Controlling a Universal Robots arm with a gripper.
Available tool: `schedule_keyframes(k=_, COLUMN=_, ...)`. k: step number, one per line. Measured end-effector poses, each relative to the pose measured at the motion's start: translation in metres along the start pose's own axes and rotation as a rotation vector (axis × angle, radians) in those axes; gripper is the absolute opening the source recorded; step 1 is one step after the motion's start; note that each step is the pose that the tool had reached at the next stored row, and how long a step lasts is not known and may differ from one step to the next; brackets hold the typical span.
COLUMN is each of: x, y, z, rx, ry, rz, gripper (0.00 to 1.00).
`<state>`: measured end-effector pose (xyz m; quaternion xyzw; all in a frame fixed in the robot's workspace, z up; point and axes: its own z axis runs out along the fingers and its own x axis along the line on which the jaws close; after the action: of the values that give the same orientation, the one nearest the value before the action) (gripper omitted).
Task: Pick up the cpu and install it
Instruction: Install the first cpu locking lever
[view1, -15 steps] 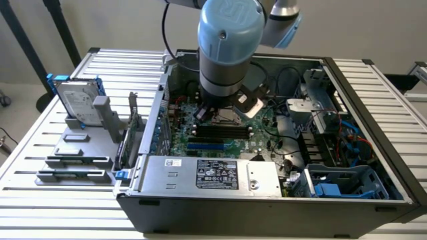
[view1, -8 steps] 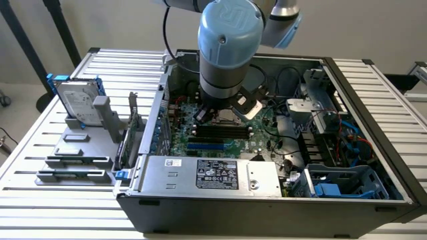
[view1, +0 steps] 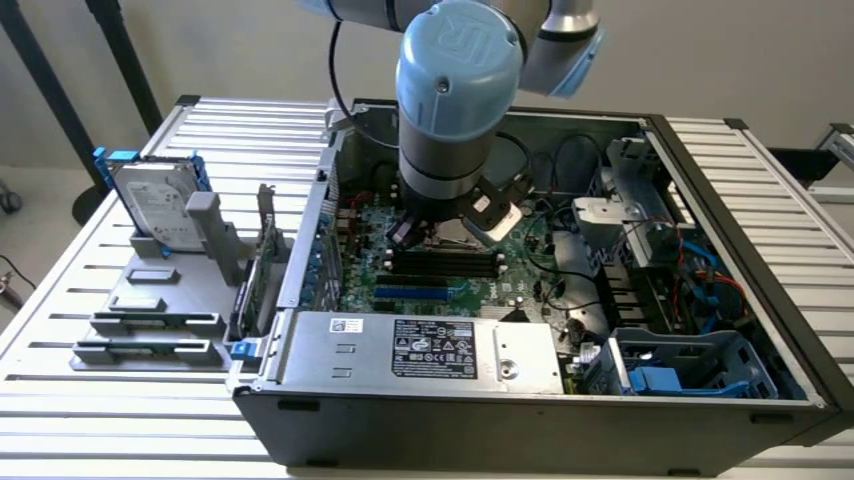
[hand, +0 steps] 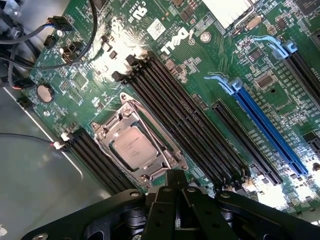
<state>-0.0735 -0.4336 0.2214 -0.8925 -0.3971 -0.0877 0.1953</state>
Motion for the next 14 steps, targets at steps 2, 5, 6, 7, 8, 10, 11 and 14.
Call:
schedule_keyframes(k=2, x=0.0, y=-0.0003, z=0.0015, rx=0.0003, ry=-0.0029, rz=0.001, gripper=0.11)
schedule_keyframes(k=5, x=-0.001, y=-0.001, z=0.0042, rx=0.0002, ry=-0.0066, rz=0.002, gripper=0.11)
schedule_keyframes(k=6, x=-0.001, y=-0.0013, z=0.0051, rx=0.0001, ry=-0.0076, rz=0.002, gripper=0.11)
schedule_keyframes(k=7, x=-0.001, y=-0.0015, z=0.0061, rx=-0.0001, ry=-0.0087, rz=0.002, gripper=0.11)
schedule_keyframes(k=8, x=-0.001, y=-0.0017, z=0.007, rx=-0.0003, ry=-0.0099, rz=0.003, gripper=0.11)
schedule_keyframes(k=10, x=-0.001, y=-0.0023, z=0.0089, rx=-0.0011, ry=-0.0122, rz=0.003, gripper=0.11)
schedule_keyframes(k=11, x=-0.001, y=-0.0026, z=0.0099, rx=-0.0016, ry=-0.0135, rz=0.003, gripper=0.11)
schedule_keyframes(k=14, x=-0.001, y=-0.004, z=0.013, rx=-0.0029, ry=-0.0163, rz=0.004, gripper=0.11)
